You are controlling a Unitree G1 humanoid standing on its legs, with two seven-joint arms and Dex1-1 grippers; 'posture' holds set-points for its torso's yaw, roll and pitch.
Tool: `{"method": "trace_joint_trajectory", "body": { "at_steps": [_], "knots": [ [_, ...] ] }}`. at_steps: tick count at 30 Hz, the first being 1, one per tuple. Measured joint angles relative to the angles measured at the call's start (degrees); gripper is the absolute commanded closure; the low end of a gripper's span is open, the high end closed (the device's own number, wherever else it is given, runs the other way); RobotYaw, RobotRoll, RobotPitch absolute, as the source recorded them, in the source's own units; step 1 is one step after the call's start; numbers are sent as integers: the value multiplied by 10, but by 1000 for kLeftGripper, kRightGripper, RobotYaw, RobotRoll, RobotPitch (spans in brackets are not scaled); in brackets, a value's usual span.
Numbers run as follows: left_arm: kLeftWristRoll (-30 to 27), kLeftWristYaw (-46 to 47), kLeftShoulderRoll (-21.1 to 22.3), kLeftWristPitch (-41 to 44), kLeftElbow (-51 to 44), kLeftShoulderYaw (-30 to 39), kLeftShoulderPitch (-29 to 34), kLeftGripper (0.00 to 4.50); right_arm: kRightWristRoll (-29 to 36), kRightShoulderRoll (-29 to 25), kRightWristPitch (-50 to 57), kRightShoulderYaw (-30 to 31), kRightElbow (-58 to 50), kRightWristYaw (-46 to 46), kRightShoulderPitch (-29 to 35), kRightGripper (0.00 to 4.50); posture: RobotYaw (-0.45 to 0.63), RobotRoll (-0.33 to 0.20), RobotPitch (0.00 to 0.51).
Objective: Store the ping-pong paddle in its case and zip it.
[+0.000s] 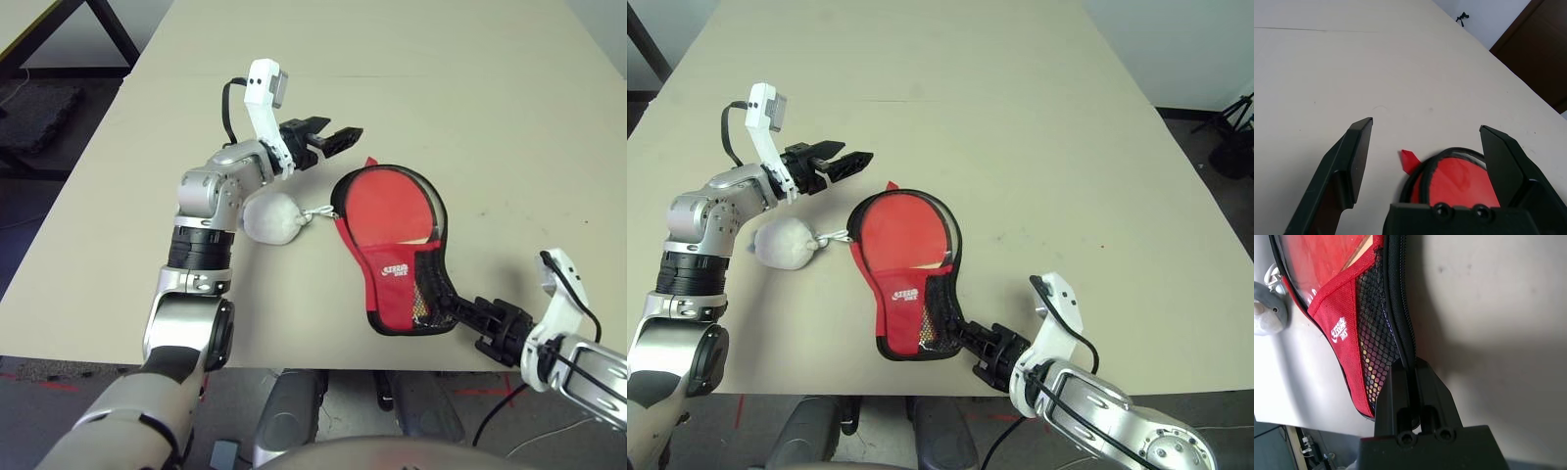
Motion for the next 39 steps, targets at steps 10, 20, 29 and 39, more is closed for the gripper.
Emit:
{"method": "trace_joint_trajectory", "body": {
  "at_steps": [10, 20, 29, 39],
  "knots": [
    [3, -4, -9, -3, 6, 0, -4, 0, 0, -40, -25, 1, 3, 30, 4, 4471, -158, 0, 230],
    [4, -4, -8, -3, 5, 0, -3, 0, 0, -99, 37, -8, 70, 68, -56, 1265, -128, 0, 226],
    [4, -2, -4, -6, -1, 5, -1, 0, -2, -229, 132, -73, 120, 250, -198, 25, -121, 0, 202],
    [22, -63, 38, -34, 6, -22, -7, 0, -255, -96, 228, 159, 176, 249, -476, 25, -109, 0, 187]
  ]
}}
